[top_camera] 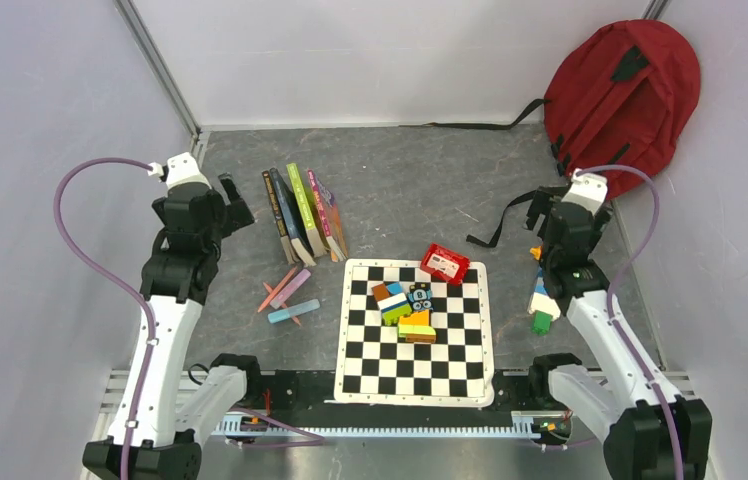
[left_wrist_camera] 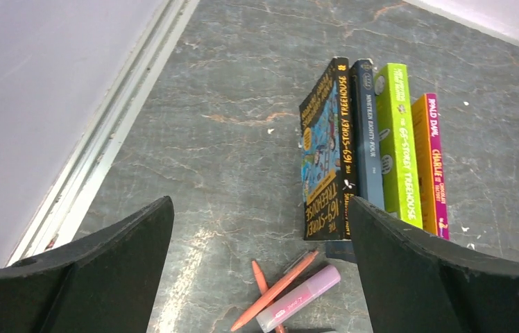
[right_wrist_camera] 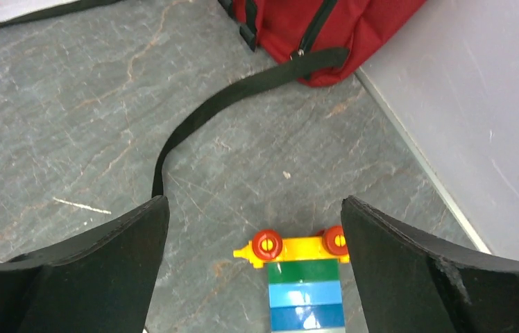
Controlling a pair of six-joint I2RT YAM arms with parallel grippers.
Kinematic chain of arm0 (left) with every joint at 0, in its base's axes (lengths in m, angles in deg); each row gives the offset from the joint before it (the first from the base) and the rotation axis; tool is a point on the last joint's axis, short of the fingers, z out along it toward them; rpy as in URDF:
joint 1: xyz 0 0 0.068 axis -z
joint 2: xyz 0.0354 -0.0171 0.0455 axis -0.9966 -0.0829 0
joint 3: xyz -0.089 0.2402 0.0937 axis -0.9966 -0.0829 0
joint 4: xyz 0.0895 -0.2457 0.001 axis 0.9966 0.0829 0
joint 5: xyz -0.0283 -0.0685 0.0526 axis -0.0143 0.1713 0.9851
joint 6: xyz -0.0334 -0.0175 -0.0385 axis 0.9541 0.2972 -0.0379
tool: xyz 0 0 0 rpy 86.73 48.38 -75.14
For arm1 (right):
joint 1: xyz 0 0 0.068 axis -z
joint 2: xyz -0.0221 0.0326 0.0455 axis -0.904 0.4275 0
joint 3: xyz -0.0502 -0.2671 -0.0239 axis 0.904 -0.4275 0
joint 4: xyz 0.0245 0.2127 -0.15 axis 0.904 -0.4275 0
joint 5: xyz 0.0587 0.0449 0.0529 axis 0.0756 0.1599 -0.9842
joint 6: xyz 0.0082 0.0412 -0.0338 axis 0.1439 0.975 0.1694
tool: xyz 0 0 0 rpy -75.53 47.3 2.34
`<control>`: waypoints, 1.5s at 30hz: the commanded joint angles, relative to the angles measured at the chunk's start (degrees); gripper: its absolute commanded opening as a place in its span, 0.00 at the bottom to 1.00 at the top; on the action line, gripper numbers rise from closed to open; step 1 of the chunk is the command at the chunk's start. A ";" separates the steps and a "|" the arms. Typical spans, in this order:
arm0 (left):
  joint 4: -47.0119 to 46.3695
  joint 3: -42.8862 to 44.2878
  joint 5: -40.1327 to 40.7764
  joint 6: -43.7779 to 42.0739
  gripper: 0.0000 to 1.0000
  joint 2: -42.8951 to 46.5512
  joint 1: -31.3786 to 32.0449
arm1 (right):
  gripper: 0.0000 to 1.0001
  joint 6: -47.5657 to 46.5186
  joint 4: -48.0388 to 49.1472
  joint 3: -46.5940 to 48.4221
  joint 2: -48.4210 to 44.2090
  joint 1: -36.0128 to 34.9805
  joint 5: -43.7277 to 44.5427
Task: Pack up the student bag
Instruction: Adjust the student bag at the center of the board.
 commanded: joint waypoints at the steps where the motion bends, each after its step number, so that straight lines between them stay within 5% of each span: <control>1: 3.36 4.43 4.54 2.20 1.00 -1.47 -0.17 | 0.98 -4.07 6.44 5.51 4.14 -0.17 2.84; 8: 2.70 3.54 2.85 4.32 1.00 -3.37 -0.18 | 0.98 -10.36 13.50 12.57 15.15 1.13 4.87; 15: -0.73 1.20 0.85 7.89 1.00 -3.62 -0.18 | 0.98 -10.77 18.23 22.64 27.84 6.74 -4.34; 28: -0.51 -6.80 -2.86 13.51 1.00 4.34 -0.19 | 0.98 -13.07 26.89 40.14 47.39 15.29 -8.50; 45: 0.20 1.64 -5.51 13.77 1.00 -1.54 -0.18 | 0.98 -16.95 28.75 66.22 68.76 20.06 -17.61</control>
